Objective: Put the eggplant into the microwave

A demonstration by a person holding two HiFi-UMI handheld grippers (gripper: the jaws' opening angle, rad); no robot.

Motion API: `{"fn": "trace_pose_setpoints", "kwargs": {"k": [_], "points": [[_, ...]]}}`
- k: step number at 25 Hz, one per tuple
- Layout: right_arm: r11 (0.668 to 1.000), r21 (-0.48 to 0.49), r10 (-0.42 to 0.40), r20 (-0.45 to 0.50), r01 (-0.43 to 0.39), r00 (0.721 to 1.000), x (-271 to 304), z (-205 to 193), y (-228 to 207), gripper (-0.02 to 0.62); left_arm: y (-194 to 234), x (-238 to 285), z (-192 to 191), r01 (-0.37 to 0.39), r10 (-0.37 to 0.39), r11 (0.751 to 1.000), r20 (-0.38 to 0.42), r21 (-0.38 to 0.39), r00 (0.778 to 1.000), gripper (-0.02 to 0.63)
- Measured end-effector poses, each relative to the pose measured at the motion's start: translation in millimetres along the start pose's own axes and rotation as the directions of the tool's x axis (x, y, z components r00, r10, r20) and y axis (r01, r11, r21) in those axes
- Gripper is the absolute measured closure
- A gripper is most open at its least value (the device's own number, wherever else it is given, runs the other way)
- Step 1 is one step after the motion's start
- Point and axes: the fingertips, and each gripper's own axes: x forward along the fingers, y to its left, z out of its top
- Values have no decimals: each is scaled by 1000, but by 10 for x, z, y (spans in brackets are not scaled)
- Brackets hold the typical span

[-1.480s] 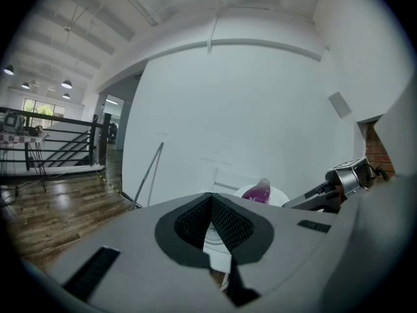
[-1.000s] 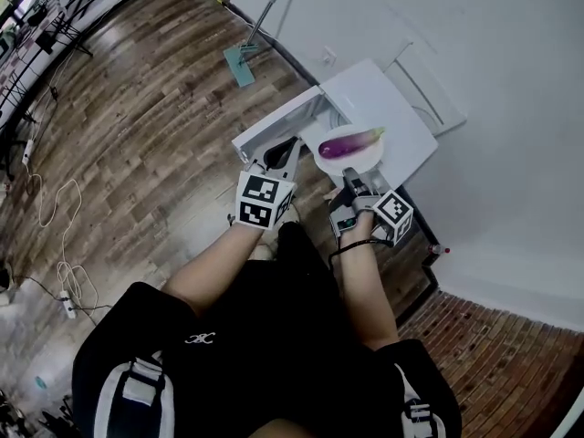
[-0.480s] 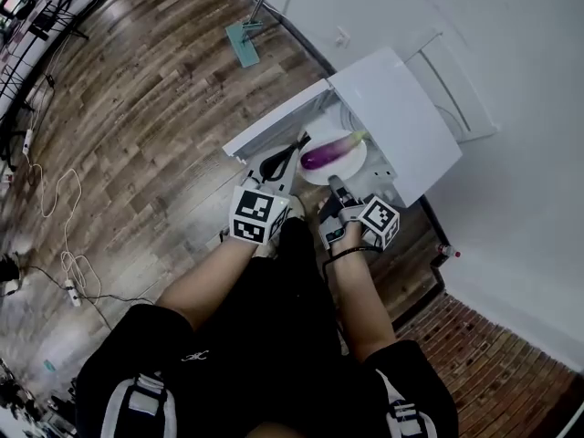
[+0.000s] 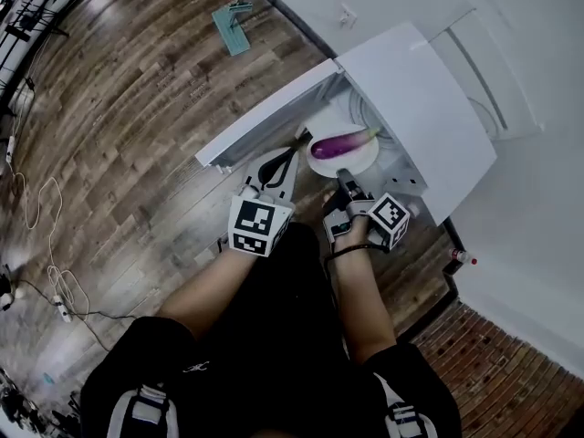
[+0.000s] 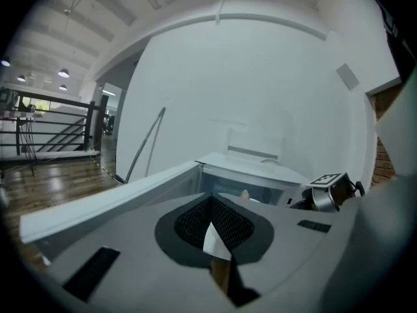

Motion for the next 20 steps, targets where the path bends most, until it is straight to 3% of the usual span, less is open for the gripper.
{"fn": "trace_pose_setpoints", "kwargs": {"k": [5, 10, 16, 20], "points": [[998, 34, 43, 142, -48, 989, 373, 460, -305, 568, 169, 479, -520, 24, -25, 1000, 60, 15, 998, 606], [996, 25, 74, 267, -83, 961, 674, 849, -441, 568, 200, 839, -961, 80, -83, 996, 111, 31, 990, 606], [990, 20, 122, 399, -142, 909, 813, 1252, -274, 568, 95, 956, -1183, 157, -161, 987, 128, 44, 979, 606], [990, 8, 124, 453, -144, 883, 869, 1479, -189, 568, 124, 920, -1196, 166, -170, 985, 139, 40, 976, 606]]}}
